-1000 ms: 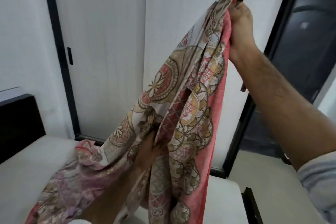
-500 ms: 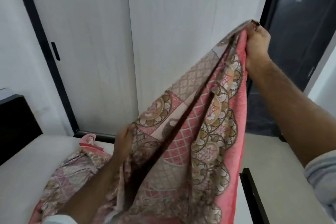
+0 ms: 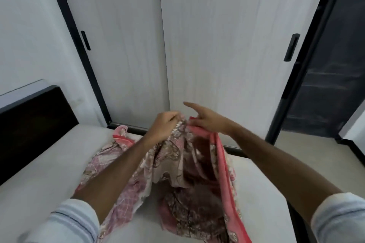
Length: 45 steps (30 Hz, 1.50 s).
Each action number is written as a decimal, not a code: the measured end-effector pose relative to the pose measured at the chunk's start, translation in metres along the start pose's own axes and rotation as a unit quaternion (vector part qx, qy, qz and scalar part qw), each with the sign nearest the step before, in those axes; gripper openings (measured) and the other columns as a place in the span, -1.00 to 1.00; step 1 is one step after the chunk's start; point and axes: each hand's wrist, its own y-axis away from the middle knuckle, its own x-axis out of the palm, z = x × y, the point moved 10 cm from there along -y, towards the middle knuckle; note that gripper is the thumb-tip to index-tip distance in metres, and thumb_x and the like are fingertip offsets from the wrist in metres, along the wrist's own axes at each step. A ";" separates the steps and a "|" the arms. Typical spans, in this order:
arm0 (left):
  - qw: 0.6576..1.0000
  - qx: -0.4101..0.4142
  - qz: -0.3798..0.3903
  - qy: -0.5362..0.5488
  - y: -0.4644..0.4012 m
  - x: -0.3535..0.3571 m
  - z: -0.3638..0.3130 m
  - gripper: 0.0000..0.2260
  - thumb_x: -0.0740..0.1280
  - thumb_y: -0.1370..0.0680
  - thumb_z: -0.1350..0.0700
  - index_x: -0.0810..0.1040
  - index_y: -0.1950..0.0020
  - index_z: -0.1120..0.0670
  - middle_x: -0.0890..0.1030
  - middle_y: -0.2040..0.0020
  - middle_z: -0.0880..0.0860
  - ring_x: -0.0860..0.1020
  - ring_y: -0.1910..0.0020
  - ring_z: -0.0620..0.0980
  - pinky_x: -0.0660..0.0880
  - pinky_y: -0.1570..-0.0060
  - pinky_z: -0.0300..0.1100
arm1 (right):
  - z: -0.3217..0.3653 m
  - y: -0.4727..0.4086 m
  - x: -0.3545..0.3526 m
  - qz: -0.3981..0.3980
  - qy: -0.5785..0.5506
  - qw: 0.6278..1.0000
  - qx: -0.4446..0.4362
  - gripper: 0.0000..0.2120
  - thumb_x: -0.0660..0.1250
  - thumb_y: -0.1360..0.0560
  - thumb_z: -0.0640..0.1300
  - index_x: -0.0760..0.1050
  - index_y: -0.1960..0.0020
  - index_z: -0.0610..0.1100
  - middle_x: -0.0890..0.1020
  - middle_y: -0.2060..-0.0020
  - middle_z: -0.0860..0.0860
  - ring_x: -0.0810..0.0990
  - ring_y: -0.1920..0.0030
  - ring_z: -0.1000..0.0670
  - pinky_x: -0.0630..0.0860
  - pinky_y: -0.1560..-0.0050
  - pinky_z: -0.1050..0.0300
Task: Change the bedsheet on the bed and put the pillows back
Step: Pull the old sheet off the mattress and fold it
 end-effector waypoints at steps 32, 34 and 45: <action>0.970 -0.134 -0.156 -0.133 0.076 -0.064 0.164 -0.95 0.41 -0.59 0.04 0.58 0.07 -0.07 0.61 0.22 -0.09 0.59 0.25 -0.02 0.36 0.33 -0.19 | 0.111 0.055 -0.200 -0.182 -0.414 0.860 -0.238 -0.86 0.24 -0.61 -0.21 0.56 0.06 -0.13 0.69 0.21 0.01 0.67 0.20 0.04 0.61 0.04 0.11; 0.957 -0.174 -0.198 -0.124 0.085 -0.078 0.175 -0.93 0.38 -0.62 0.06 0.64 0.04 -0.01 0.66 0.20 -0.01 0.59 0.24 0.03 0.39 0.29 -0.13 | 0.096 0.064 -0.224 -0.239 -0.433 0.838 -0.232 -0.84 0.21 -0.65 -0.22 0.51 0.07 -0.16 0.67 0.22 0.00 0.65 0.19 0.02 0.60 0.00 0.06; 0.980 -0.061 -0.062 -0.178 0.033 -0.078 0.052 -0.69 0.35 -0.61 0.01 0.61 0.23 0.18 0.60 0.35 0.11 0.57 0.30 0.13 0.31 0.30 -0.07 | 0.026 0.022 -0.066 -0.101 0.129 0.986 0.014 -0.55 0.35 -0.56 0.00 0.42 -0.41 -0.10 0.68 0.33 0.09 0.69 0.22 0.07 0.56 0.00 0.10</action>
